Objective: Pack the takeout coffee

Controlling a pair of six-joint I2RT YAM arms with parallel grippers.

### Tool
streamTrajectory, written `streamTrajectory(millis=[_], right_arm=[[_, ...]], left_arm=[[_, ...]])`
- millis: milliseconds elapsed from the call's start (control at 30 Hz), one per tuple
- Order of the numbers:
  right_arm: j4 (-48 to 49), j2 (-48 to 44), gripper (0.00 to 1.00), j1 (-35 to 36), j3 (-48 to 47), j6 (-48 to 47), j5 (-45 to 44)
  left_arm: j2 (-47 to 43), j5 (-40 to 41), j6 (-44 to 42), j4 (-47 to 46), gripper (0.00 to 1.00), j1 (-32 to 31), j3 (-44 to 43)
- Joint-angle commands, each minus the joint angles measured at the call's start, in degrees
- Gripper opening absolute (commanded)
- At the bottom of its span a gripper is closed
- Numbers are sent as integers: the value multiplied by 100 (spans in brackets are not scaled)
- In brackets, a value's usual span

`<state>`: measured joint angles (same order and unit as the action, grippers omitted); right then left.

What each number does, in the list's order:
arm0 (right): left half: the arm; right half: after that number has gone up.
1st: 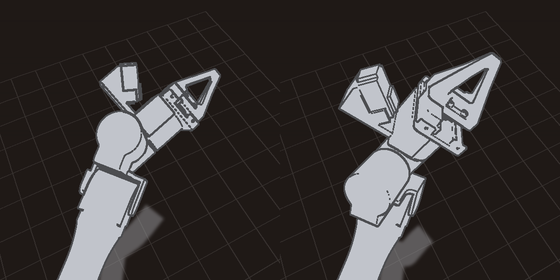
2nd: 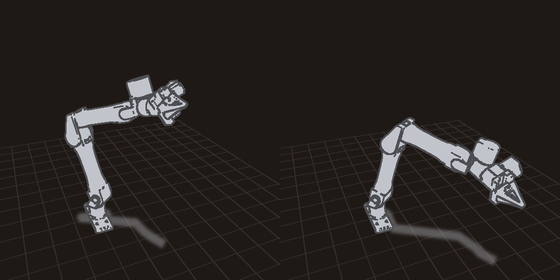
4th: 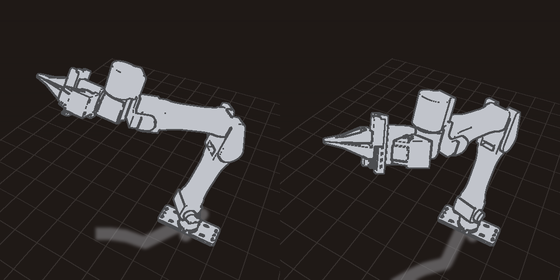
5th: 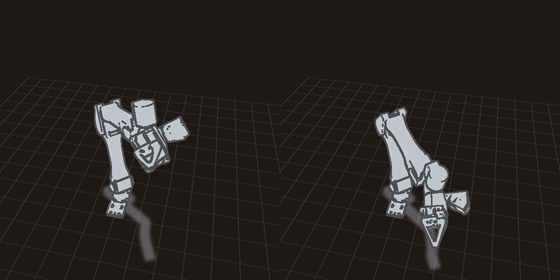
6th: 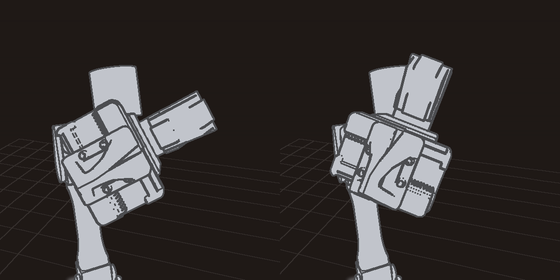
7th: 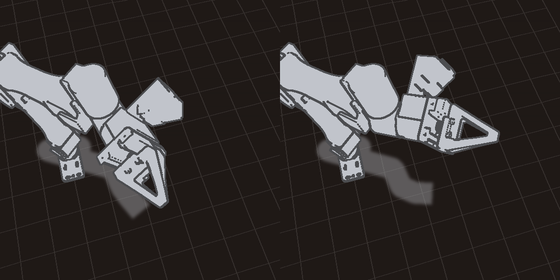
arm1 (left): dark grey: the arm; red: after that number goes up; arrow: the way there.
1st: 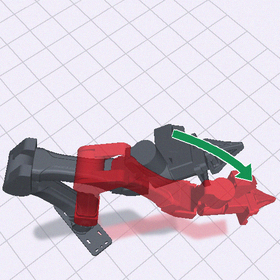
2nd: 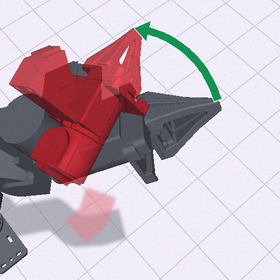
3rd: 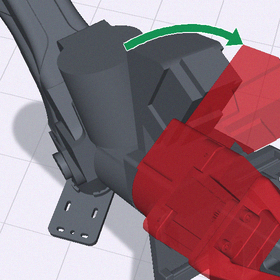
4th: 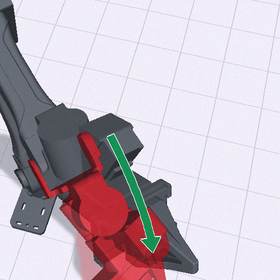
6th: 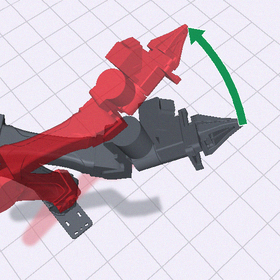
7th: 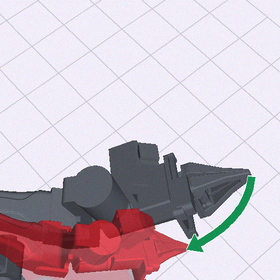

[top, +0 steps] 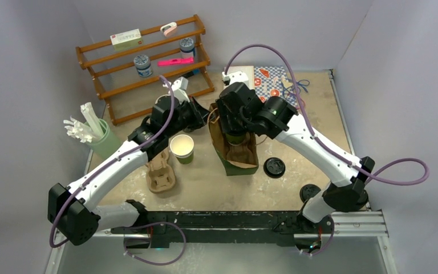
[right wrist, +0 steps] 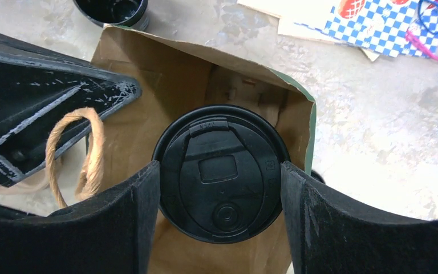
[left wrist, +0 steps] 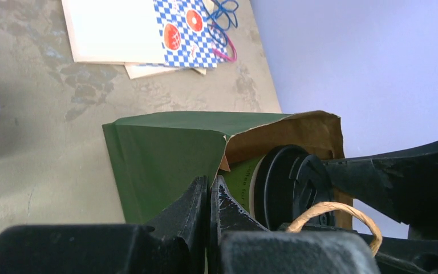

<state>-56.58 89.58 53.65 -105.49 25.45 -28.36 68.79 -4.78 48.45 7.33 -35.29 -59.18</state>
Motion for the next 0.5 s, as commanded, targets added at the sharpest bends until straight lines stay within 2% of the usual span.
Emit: streamTrajectory(millis=[0, 100, 233, 400, 467], right_arm=[[472, -31, 24, -37, -280, -346, -518], [234, 165, 24, -31, -757, -484, -586], [-331, 140, 22, -37, -1190, -172, -900], [-314, -448, 19, -37, -363, 278, -698], [-224, -657, 18, -27, -18, 372, -614]], left_arm=[[111, 411, 235, -598, 1, 5, -142], [362, 434, 601, -46, 1, 2, -373], [586, 381, 1154, 584, 0, -232, -679], [645, 988, 1632, 1141, 0, -733, -955], [793, 1230, 1453, 1475, 0, -817, -1371]])
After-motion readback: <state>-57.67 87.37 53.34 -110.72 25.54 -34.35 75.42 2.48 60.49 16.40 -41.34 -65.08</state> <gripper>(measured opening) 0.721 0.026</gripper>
